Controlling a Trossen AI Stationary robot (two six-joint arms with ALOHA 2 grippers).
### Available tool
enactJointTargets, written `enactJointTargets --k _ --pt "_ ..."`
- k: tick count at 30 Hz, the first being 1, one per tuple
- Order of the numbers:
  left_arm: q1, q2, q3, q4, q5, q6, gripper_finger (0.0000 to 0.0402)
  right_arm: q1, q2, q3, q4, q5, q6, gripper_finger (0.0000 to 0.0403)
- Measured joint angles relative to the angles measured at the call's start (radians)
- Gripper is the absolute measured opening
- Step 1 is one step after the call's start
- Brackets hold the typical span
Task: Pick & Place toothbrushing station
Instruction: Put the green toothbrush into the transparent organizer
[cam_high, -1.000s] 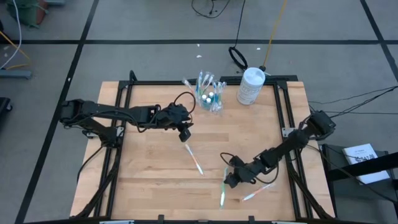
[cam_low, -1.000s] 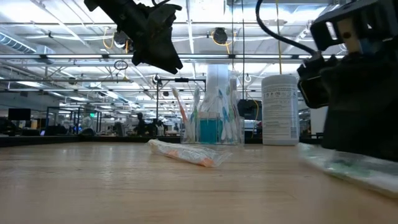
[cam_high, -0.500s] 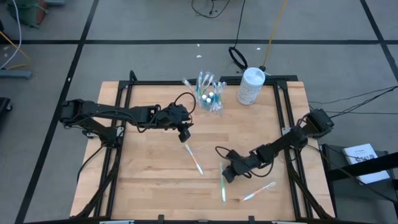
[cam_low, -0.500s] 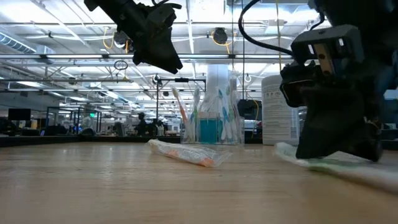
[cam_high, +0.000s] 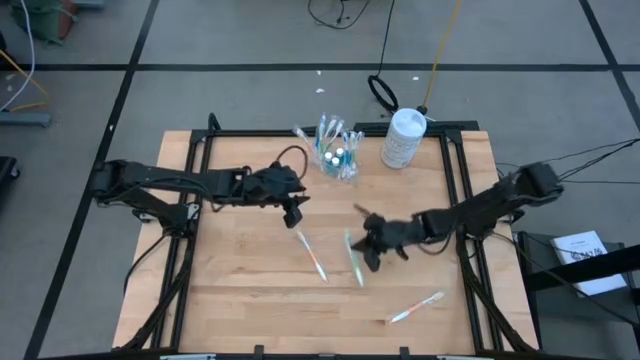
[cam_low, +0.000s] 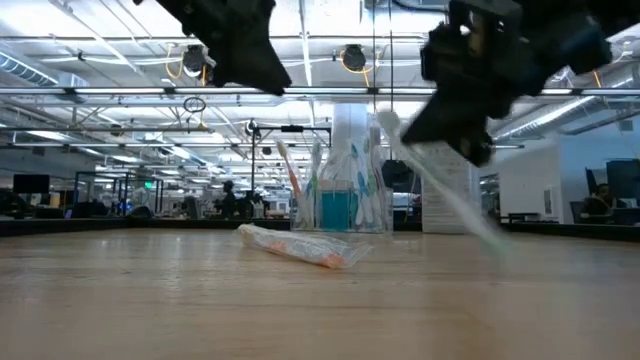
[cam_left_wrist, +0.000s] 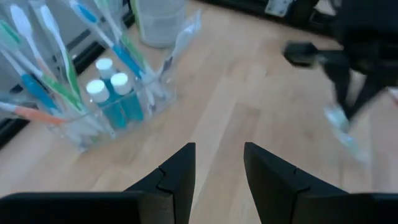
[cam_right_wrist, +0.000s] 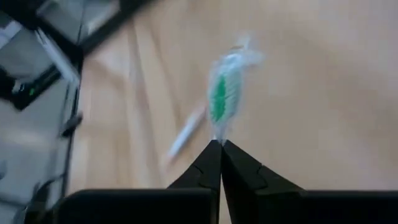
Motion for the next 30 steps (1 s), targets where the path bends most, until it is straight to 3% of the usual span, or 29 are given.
enactJointTargets --k 5,11,15,21,30 --pt "-0.013 -0.074 0.000 -0.015 -0.001 -0.003 0.0140 -0.106 -0.151 0.000 0.022 0.180 -0.378 0.0001" --pt "-0.031 -0.102 -0.002 -0.006 -0.001 -0.007 0.0141 -0.230 -0.245 0.002 0.201 0.432 -0.753 0.0000" --pt "-0.035 -0.103 -0.002 -0.003 -0.001 -0.008 0.0141 -0.333 -0.247 0.002 0.312 0.393 -0.863 0.0000" --pt "-0.034 -0.103 -0.002 -0.002 -0.002 -0.034 0.0141 -0.474 -0.235 0.002 0.295 0.225 -0.783 0.0000" --pt "-0.034 -0.103 -0.002 -0.001 -0.002 -0.032 0.0141 -0.594 -0.110 0.002 0.404 0.228 -0.906 0.0000"
